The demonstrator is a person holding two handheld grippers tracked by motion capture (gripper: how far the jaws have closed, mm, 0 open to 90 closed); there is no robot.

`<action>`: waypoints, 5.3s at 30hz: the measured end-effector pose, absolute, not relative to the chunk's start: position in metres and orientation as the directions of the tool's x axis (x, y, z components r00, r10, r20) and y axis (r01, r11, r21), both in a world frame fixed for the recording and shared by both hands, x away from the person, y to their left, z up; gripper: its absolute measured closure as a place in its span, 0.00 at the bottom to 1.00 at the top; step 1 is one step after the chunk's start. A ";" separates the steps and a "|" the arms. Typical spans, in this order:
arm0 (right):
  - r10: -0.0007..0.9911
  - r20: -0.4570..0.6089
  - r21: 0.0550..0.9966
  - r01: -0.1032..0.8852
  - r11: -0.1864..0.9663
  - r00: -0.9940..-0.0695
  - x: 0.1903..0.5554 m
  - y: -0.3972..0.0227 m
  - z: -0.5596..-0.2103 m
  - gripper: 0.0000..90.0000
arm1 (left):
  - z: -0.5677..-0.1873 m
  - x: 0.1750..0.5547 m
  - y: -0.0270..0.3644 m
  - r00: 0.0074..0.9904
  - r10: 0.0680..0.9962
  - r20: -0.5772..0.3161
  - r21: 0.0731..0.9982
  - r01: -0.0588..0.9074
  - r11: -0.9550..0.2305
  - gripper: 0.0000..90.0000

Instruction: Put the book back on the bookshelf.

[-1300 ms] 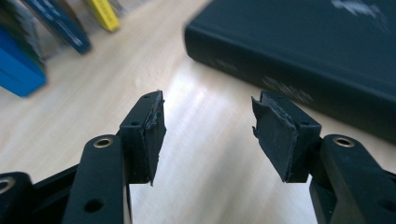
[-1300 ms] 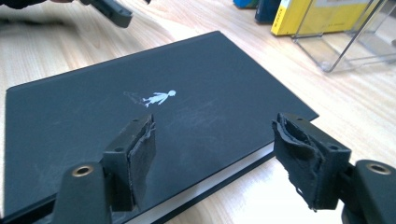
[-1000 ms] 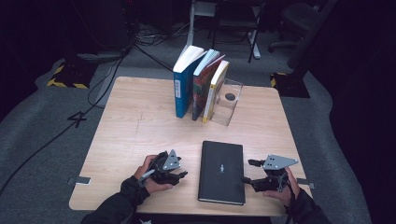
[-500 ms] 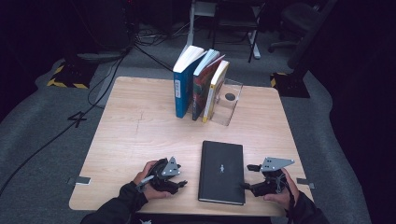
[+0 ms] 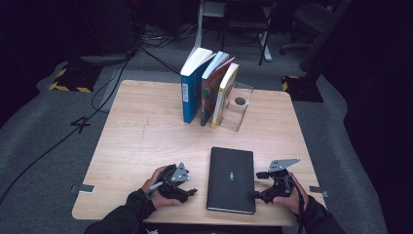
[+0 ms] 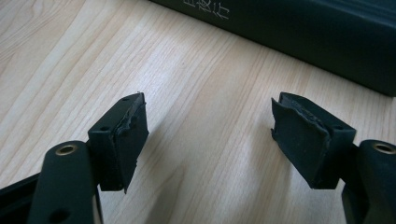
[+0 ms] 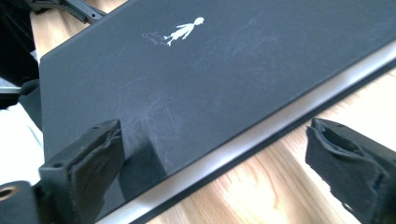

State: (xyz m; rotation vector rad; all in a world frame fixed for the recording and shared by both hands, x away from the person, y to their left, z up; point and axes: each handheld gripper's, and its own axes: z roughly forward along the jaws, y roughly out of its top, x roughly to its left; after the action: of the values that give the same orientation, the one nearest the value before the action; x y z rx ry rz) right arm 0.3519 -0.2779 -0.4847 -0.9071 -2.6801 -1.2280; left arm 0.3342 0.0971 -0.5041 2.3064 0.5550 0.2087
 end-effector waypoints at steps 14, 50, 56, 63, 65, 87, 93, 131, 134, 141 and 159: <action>0.433 0.301 0.656 0.514 0.553 -0.850 0.365 -0.263 -0.486 0.00 | -0.504 0.343 0.085 0.890 0.456 -0.017 0.695 0.338 -0.634 0.21; 0.460 0.233 0.701 0.476 0.531 -0.857 0.391 -0.250 -0.476 0.18 | -0.504 0.357 0.073 0.887 0.461 -0.015 0.697 0.340 -0.632 0.21; 0.422 0.275 0.690 0.483 0.539 -0.864 0.378 -0.257 -0.480 0.19 | -0.504 0.356 0.075 0.874 0.485 -0.017 0.695 0.359 -0.622 0.21; 0.411 0.242 0.686 0.454 0.569 -0.879 0.361 -0.263 -0.476 0.21 | -0.504 0.345 0.085 0.876 0.482 -0.017 0.692 0.359 -0.626 0.21; 0.417 0.194 0.695 0.424 0.581 -0.888 0.356 -0.268 -0.471 0.27 | -0.504 0.337 0.086 0.876 0.482 -0.019 0.690 0.361 -0.628 0.20; 0.425 0.076 0.654 0.367 0.661 -0.902 0.350 -0.288 -0.489 0.36 | -0.504 0.286 0.056 0.920 0.392 -0.016 0.681 0.297 -0.669 0.16; 0.397 0.074 0.661 0.343 0.668 -0.915 0.346 -0.276 -0.490 0.36 | -0.504 0.287 0.051 0.914 0.406 -0.011 0.684 0.303 -0.664 0.14; 0.425 -0.009 0.746 0.277 0.606 -0.905 0.336 -0.224 -0.490 0.31 | -0.494 0.329 0.101 0.895 0.447 -0.011 0.664 0.340 -0.666 0.17; 0.426 -0.002 0.752 0.279 0.597 -0.905 0.337 -0.221 -0.488 0.31 | -0.490 0.326 0.101 0.901 0.434 -0.017 0.679 0.329 -0.657 0.17; 0.433 -0.010 0.775 0.267 0.573 -0.901 0.337 -0.213 -0.480 0.31 | -0.474 0.318 0.100 0.909 0.417 -0.010 0.738 0.289 -0.610 0.18; 0.504 -0.027 0.835 0.257 0.486 -0.863 0.346 -0.182 -0.449 0.31 | -0.466 0.315 0.076 0.871 0.479 0.110 0.754 0.240 -0.611 0.15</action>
State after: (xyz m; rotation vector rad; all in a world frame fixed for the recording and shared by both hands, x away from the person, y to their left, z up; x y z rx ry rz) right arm 0.3459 -0.1816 -0.4488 -0.7706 -2.9325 -1.5682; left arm 0.3149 0.0764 -0.4663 2.2468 0.5162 0.3870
